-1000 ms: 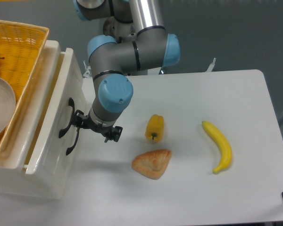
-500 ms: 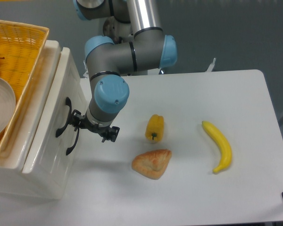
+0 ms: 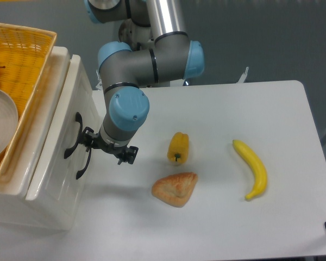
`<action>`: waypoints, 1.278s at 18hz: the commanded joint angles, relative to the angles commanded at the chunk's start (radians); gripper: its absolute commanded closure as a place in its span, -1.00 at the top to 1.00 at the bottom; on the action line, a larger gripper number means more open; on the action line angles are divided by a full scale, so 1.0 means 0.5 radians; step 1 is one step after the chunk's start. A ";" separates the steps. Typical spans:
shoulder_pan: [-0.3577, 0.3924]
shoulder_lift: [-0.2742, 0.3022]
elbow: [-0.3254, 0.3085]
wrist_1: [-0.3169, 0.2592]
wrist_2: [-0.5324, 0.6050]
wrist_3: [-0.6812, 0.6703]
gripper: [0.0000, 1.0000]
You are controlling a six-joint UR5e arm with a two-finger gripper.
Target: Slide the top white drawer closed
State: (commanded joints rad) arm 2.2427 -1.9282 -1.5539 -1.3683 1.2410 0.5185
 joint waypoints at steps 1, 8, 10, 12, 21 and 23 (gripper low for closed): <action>0.009 0.000 0.003 0.000 0.000 0.000 1.00; 0.165 0.009 0.098 0.015 0.018 0.294 1.00; 0.212 0.012 0.098 0.009 0.031 0.490 1.00; 0.236 0.024 0.101 0.009 0.095 0.592 1.00; 0.429 0.089 0.040 -0.003 0.408 1.089 1.00; 0.466 0.126 0.006 0.003 0.426 1.193 1.00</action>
State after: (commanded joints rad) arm 2.4757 -1.8654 -1.5508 -1.3668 1.4542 1.1150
